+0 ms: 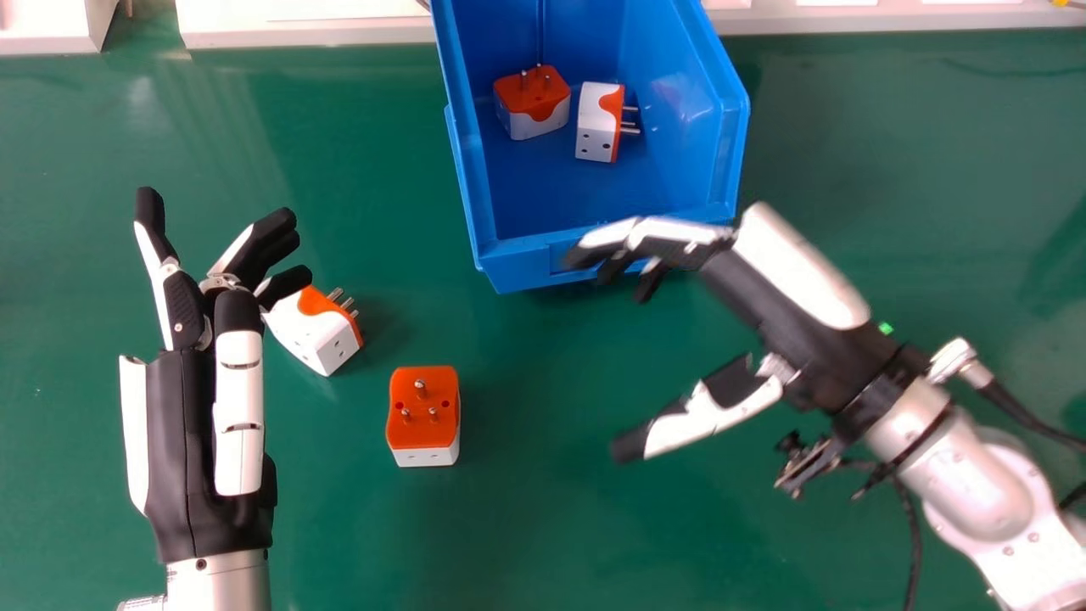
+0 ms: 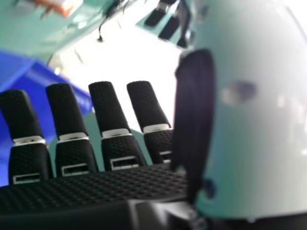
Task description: Pick all objects and put in blue box
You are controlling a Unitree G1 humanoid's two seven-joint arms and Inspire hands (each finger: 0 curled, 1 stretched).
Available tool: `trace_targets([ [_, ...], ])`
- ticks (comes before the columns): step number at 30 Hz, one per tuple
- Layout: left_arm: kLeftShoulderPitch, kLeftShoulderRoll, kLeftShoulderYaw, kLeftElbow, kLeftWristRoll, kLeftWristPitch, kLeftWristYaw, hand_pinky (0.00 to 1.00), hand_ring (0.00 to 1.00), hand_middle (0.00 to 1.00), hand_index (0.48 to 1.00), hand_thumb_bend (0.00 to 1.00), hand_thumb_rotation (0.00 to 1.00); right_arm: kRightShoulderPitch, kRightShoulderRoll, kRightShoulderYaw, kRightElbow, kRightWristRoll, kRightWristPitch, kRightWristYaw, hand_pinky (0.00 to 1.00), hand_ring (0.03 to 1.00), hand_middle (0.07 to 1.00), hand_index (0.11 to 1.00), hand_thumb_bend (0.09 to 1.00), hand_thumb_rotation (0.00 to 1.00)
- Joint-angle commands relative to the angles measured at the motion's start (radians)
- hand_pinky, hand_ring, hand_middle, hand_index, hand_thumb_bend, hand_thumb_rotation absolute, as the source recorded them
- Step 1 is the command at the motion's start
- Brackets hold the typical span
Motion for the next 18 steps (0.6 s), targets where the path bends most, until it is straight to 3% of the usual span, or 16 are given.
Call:
trace_targets([
  [1, -0.004, 0.009, 0.005, -0.008, 0.000, -0.019, -0.001, 0.76, 0.82, 0.82, 0.775, 0.50, 0.89, -0.007, 0.004, 0.009, -0.029, 0.036, -0.012, 0.029, 0.70, 0.789, 0.826, 0.815, 0.902, 0.24],
  [7, -0.004, 0.006, 0.005, -0.005, 0.003, -0.029, 0.001, 0.76, 0.82, 0.82, 0.774, 0.50, 0.89, -0.041, 0.028, 0.032, 0.001, 0.028, -0.024, 0.069, 0.73, 0.821, 0.857, 0.836, 0.918, 0.24],
  [10, -0.003, 0.005, 0.005, -0.009, 0.001, -0.029, 0.001, 0.76, 0.82, 0.82, 0.774, 0.50, 0.89, -0.060, 0.042, 0.046, 0.019, -0.023, -0.027, 0.049, 0.73, 0.830, 0.867, 0.843, 0.919, 0.24],
  [13, -0.001, 0.001, 0.004, -0.012, 0.009, -0.028, 0.006, 0.76, 0.82, 0.82, 0.775, 0.50, 0.89, -0.088, 0.046, 0.057, 0.043, -0.079, -0.032, 0.023, 0.74, 0.838, 0.881, 0.856, 0.922, 0.25],
  [18, -0.007, 0.001, 0.004, 0.001, 0.009, -0.034, 0.008, 0.76, 0.82, 0.82, 0.775, 0.50, 0.89, -0.136, 0.044, 0.068, 0.053, -0.148, -0.030, -0.009, 0.74, 0.843, 0.895, 0.872, 0.923, 0.25],
])
